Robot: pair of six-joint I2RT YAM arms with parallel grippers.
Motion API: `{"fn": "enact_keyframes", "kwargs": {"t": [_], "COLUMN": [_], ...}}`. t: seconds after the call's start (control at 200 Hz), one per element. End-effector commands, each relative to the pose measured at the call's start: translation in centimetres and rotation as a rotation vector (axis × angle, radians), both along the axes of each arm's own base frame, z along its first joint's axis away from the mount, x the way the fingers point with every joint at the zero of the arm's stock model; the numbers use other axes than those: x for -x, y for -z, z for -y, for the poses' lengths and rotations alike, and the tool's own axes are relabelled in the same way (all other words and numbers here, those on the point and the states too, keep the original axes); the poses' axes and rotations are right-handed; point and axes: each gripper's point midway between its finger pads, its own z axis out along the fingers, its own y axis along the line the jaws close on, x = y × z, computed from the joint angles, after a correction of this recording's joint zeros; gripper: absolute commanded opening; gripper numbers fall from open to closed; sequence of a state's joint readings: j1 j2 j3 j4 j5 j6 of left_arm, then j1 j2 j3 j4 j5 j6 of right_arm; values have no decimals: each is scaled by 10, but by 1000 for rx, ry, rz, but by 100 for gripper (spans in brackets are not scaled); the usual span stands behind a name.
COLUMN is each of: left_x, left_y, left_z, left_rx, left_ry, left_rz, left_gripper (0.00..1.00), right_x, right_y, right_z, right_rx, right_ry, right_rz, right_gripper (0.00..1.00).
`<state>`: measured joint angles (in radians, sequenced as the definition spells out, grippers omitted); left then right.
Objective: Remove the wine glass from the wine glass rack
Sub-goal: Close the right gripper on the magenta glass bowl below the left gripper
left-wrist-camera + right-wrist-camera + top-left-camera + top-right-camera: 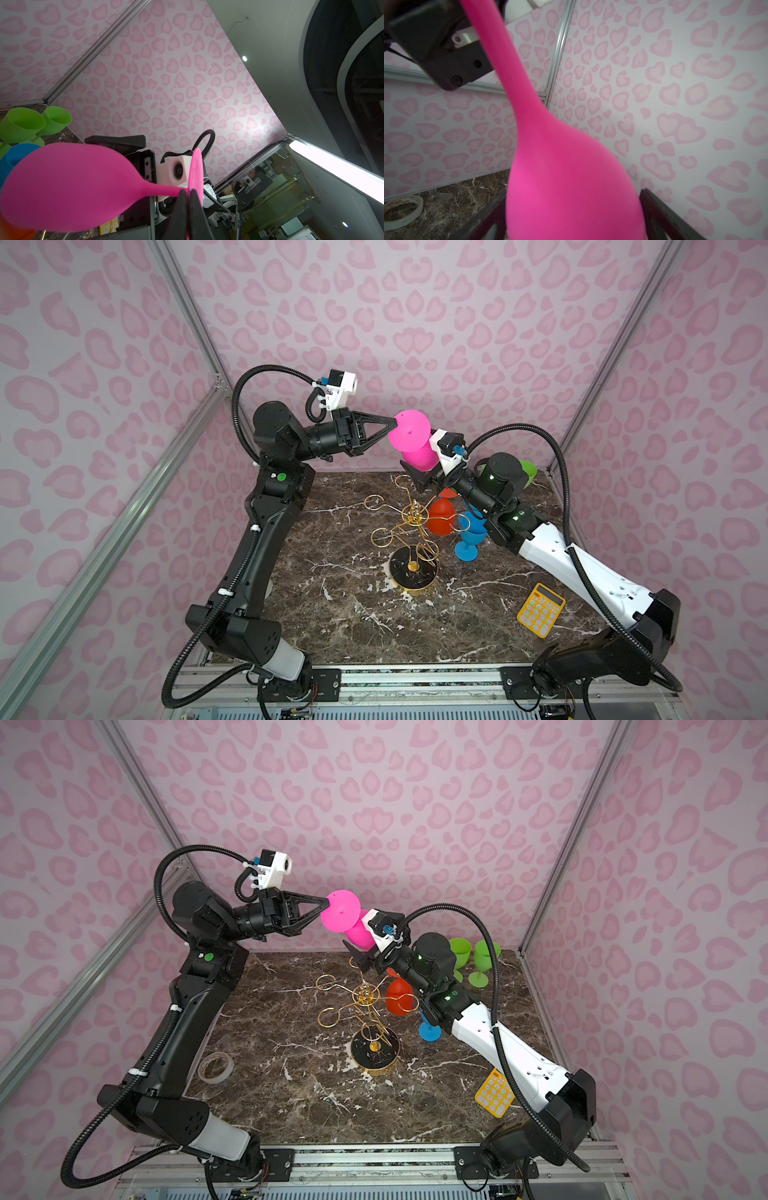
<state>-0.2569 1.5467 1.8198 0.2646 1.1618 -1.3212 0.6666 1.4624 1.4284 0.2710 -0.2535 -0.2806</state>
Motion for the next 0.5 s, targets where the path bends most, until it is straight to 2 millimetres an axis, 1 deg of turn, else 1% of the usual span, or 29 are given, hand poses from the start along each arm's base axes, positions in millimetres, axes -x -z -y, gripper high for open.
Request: {"fn": "enact_keyframes", "kwargs": {"t": [0.0, 0.125, 0.205, 0.345, 0.455, 0.495], "left_x": [4, 3, 2, 2, 2, 3], "left_y": [-9, -9, -10, -11, -12, -14], "left_z": [-1, 0, 0, 1, 1, 1], "left_rx": [28, 46, 56, 65, 68, 70], "left_ry": [2, 7, 10, 11, 12, 11], "left_rz": [37, 17, 7, 1, 0, 1], "left_gripper": [4, 4, 4, 4, 4, 6], "right_x": [-2, -3, -4, 1, 6, 8], "right_y": [-10, -10, -9, -12, -16, -17], "right_z": [1, 2, 3, 6, 8, 8], "right_rx": [-30, -31, -28, -28, -27, -24], "right_ry": [11, 20, 23, 25, 28, 29], "right_rz": [29, 27, 24, 26, 31, 36], "right_gripper": [95, 92, 88, 79, 76, 75]}}
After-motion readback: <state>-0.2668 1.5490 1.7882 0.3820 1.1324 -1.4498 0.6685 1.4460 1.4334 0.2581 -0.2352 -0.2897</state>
